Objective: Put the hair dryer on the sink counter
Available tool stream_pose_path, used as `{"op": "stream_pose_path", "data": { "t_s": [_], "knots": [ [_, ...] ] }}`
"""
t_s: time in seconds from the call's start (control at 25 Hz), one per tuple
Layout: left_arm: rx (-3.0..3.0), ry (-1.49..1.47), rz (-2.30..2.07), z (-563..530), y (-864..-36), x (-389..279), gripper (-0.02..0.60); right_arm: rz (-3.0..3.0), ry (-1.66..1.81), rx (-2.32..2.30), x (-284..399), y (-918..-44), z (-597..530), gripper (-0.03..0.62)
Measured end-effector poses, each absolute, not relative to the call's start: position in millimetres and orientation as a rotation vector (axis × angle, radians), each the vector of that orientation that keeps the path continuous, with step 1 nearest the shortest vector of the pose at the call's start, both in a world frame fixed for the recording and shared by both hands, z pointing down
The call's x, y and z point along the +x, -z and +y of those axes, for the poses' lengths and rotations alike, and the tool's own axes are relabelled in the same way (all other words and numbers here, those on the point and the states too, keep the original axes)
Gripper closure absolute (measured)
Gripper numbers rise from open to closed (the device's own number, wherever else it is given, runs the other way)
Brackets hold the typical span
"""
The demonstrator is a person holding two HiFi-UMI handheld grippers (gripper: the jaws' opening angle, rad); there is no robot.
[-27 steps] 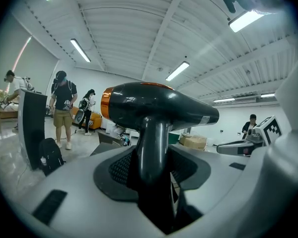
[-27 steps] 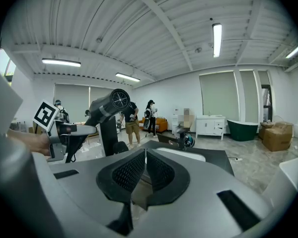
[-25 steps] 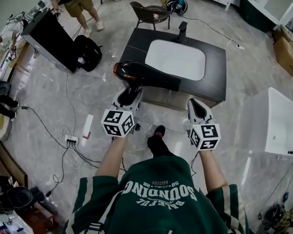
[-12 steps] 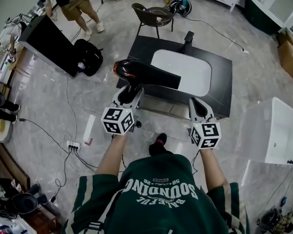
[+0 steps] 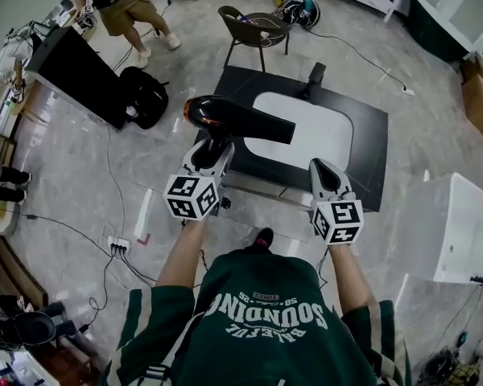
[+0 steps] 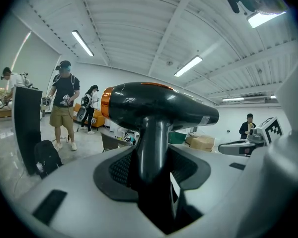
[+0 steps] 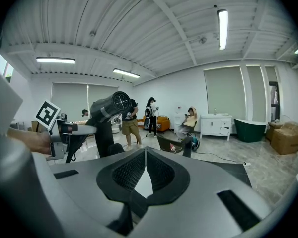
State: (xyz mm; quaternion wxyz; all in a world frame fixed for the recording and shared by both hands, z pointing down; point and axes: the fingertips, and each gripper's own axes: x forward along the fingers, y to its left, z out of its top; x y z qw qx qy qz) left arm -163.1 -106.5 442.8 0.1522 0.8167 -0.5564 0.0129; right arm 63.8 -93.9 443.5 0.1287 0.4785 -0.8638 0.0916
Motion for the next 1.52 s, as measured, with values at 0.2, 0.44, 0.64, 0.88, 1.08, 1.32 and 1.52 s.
{"op": "stream_pose_path", "data": {
  "t_s": [0.2, 0.44, 0.64, 0.88, 1.08, 1.32, 1.52],
  "knots": [
    [2.351, -0.038, -1.601, -127, -440, -166, 0.390, -2.526, -0.255, 1.406, 62, -439, -109, 0.549],
    [2.375, -0.050, -1.590, -146, -434, -161, 0.390, -2.523, -0.263, 1.430, 67, -436, -119, 0.549],
    [2.395, -0.042, -1.575, -173, -427, -161, 0.390, -2.511, -0.272, 1.450, 68, -435, -140, 0.549],
    [2.383, -0.066, -1.546, -216, -435, -165, 0.390, -2.491, -0.288, 1.463, 62, -432, -174, 0.549],
    [2.380, -0.084, -1.530, -254, -441, -167, 0.390, -2.472, -0.302, 1.464, 60, -435, -202, 0.549],
    [2.381, -0.124, -1.507, -291, -455, -169, 0.390, -2.452, -0.325, 1.462, 57, -444, -233, 0.549],
    [2.366, -0.150, -1.489, -313, -470, -171, 0.390, -2.438, -0.354, 1.466, 56, -452, -255, 0.549]
  ]
}}
